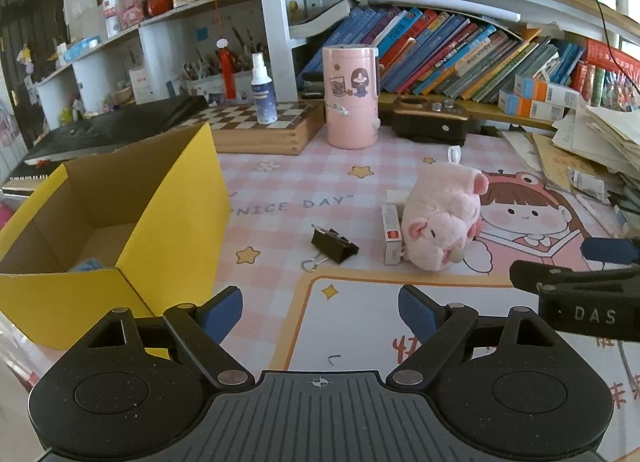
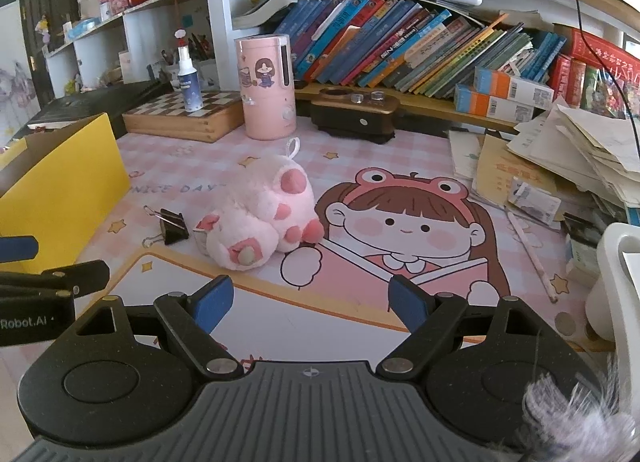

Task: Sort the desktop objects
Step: 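Move the right tool down toward the pink pig plush, then close the right tool around the pink pig plush while the left tool grasps the black binder clip, then carry the pig plush in the right tool and binder clip in the left tool toward the yellow box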

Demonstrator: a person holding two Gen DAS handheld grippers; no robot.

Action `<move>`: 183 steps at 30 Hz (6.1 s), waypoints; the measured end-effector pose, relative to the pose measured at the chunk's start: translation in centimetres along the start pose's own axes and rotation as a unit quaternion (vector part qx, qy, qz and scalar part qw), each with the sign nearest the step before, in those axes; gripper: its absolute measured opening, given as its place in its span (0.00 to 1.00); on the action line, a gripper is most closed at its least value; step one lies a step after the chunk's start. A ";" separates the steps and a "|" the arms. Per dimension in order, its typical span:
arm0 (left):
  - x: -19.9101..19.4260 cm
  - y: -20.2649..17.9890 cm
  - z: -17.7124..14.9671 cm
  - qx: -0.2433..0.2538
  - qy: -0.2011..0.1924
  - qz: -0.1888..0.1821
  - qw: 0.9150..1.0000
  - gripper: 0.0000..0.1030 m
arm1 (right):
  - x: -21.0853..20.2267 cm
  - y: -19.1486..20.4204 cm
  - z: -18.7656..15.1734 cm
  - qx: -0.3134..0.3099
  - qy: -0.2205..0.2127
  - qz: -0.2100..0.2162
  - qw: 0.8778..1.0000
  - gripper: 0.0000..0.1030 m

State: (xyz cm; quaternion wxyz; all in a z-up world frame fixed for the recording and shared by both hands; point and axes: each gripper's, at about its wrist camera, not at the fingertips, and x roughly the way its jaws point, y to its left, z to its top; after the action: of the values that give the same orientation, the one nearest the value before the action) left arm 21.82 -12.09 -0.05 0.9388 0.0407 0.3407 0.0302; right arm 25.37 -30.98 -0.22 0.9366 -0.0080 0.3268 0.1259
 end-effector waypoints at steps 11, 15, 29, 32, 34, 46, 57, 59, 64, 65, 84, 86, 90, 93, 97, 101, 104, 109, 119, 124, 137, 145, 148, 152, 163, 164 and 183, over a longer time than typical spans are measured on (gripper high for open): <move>-0.1 -0.1 -0.1 0.006 -0.002 0.007 1.000 0.85 | 1.8 -0.1 1.6 -0.021 0.001 0.025 0.999 0.82; 0.1 -0.2 -0.2 0.005 0.003 0.007 1.000 0.85 | 2.8 0.3 2.1 -0.036 0.009 0.043 0.998 0.82; 0.9 -0.3 0.3 0.007 0.012 0.025 1.000 0.85 | 8.5 0.5 6.2 0.005 0.012 0.086 0.996 0.99; 1.1 -0.2 0.5 0.010 0.011 0.032 0.999 0.85 | 10.2 0.5 6.8 0.025 0.028 0.095 0.995 0.99; 1.3 -0.1 0.8 0.010 0.010 0.034 0.999 0.85 | 11.2 0.3 6.9 0.038 0.043 0.098 0.994 0.99; 3.8 -0.8 1.8 0.015 0.019 0.024 0.999 0.85 | 11.8 -0.9 6.0 0.044 0.055 0.112 0.991 0.66; 8.7 -1.0 3.0 -0.005 0.035 0.021 0.999 0.71 | 5.4 -3.9 5.5 0.063 -0.025 0.112 0.991 0.65; 9.7 -1.0 3.1 -0.007 0.035 0.023 0.999 0.65 | 4.8 -4.2 5.2 0.058 -0.024 0.115 0.991 0.66; 12.0 -0.7 3.4 -0.022 0.049 0.021 0.998 0.54 | 3.7 -4.9 4.6 0.054 -0.021 0.111 0.992 0.66; 12.4 -0.6 3.4 -0.027 0.051 0.018 0.998 0.54 | 3.5 -5.1 4.4 0.054 -0.021 0.111 0.992 0.66; 10.2 -1.1 3.2 -0.024 0.021 -0.047 0.998 0.23 | 1.8 -5.2 2.7 0.059 -0.009 0.107 0.993 0.67; 9.4 -0.8 3.2 -0.028 0.016 -0.049 0.998 0.23 | 1.6 -5.0 2.5 0.058 -0.009 0.105 0.993 0.67; 7.7 -0.3 2.9 -0.035 0.008 -0.056 0.998 0.23 | 1.2 -4.5 2.2 0.058 -0.005 0.105 0.993 0.67; 6.5 0.1 2.4 -0.041 0.009 -0.065 0.997 0.23 | 0.9 -4.1 1.8 0.058 0.003 0.107 0.993 0.67; 5.0 0.7 1.6 -0.052 0.012 -0.077 0.996 0.23 | 0.5 -3.4 1.3 0.057 0.013 0.109 0.992 0.67; 3.3 1.1 0.8 -0.057 0.011 -0.088 0.994 0.23 | -0.1 -2.4 0.9 0.052 0.020 0.112 0.992 0.67; 2.1 1.5 0.2 -0.065 0.010 -0.097 0.993 0.23 | -0.7 -1.6 0.6 0.048 0.021 0.115 0.992 0.67; 0.1 2.3 -0.8 -0.074 0.005 -0.106 0.992 0.23 | -1.7 -0.3 0.0 0.045 0.025 0.114 0.992 0.67; -3.1 5.4 -3.1 -0.079 -0.004 -0.110 0.991 0.23 | -3.8 3.5 -1.4 0.041 0.034 0.114 0.992 0.67; -4.7 8.0 -4.2 -0.087 -0.010 -0.106 0.991 0.23 | -5.0 6.1 -1.9 0.037 0.033 0.117 0.992 0.67; -9.4 14.6 -8.2 -0.099 -0.016 -0.096 0.990 0.23 | -8.5 14.0 -4.5 0.026 0.035 0.129 0.991 0.67; -11.3 18.2 -10.5 -0.113 -0.013 -0.085 0.990 0.23 | -10.0 18.5 -6.1 0.013 0.039 0.143 0.989 0.67; -11.9 19.3 -11.2 -0.119 -0.013 -0.079 0.990 0.23 | -10.4 20.0 -6.6 0.006 0.040 0.150 0.988 0.67; -12.7 20.8 -12.0 -0.125 -0.018 -0.071 0.989 0.23 | -11.0 21.7 -7.2 0.001 0.040 0.157 0.987 0.67; -14.0 23.6 -13.1 -0.134 -0.027 -0.055 0.989 0.23 | -11.4 25.2 -7.6 -0.018 0.036 0.175 0.984 0.67; -14.0 23.8 -13.2 -0.135 -0.028 -0.055 0.989 0.23 | -11.4 25.5 -7.6 -0.019 0.035 0.176 0.984 0.67; -13.8 26.1 -13.2 -0.149 -0.034 -0.057 0.987 0.23 | -11.0 28.1 -7.0 -0.042 0.035 0.178 0.982 0.67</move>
State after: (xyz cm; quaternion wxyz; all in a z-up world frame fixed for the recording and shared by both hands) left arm 2.01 13.41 1.18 0.9457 -0.1182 0.3017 0.0256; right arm 6.02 -6.98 2.93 0.8860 0.0066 0.3497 0.3044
